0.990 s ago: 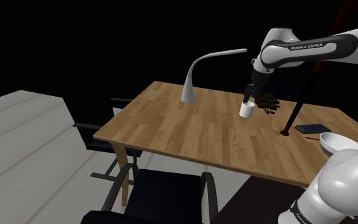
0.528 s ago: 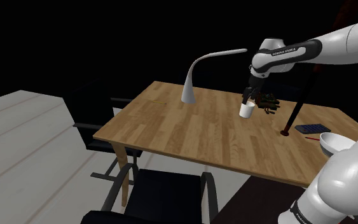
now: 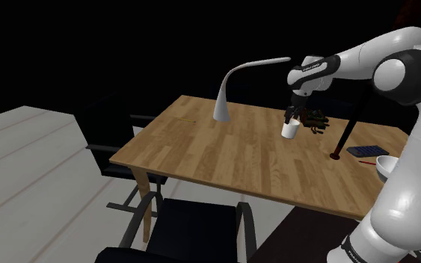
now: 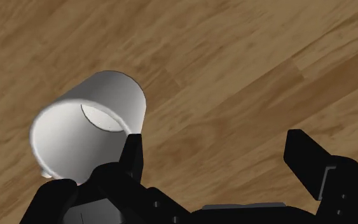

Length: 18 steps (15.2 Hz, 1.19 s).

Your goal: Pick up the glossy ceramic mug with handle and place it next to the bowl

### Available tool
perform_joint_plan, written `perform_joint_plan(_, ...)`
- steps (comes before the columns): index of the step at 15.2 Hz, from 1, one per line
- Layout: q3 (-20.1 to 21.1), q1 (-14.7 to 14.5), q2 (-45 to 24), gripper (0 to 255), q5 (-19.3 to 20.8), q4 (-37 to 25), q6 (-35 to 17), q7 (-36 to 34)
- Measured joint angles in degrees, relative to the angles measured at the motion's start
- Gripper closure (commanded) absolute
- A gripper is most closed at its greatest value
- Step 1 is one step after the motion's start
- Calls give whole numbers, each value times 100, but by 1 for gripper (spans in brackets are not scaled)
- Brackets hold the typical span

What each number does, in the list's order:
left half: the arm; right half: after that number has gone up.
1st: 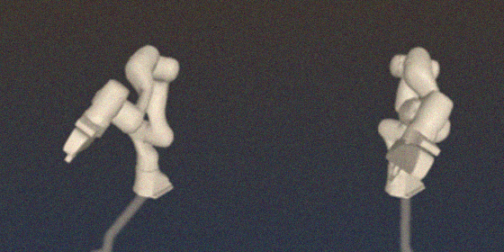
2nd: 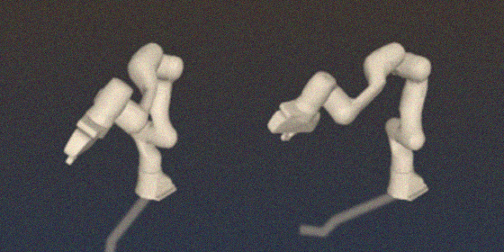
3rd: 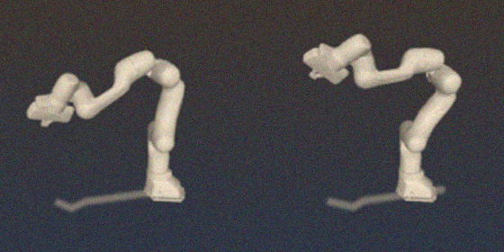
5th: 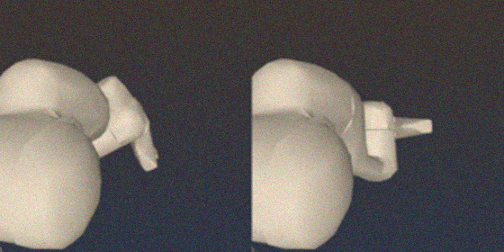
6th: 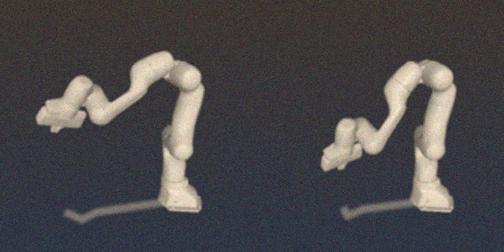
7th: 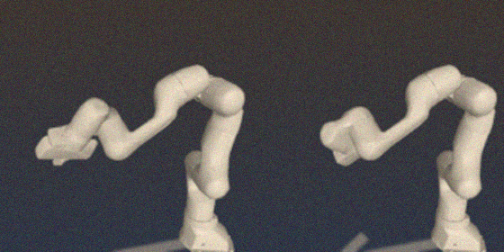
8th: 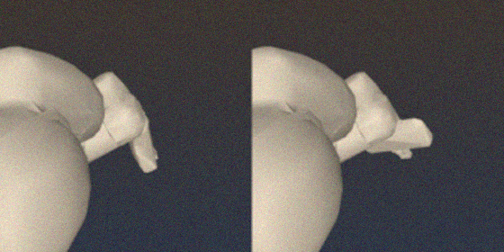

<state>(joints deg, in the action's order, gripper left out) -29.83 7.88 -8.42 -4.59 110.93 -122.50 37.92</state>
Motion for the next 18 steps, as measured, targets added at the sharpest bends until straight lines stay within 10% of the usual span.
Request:
perform_joint_plan(6, 39, 531, -1312, 0, -672, -1145, 89, 636)
perform_joint_plan(18, 139, 652, -1693, 0, -891, -1064, -324, 790)
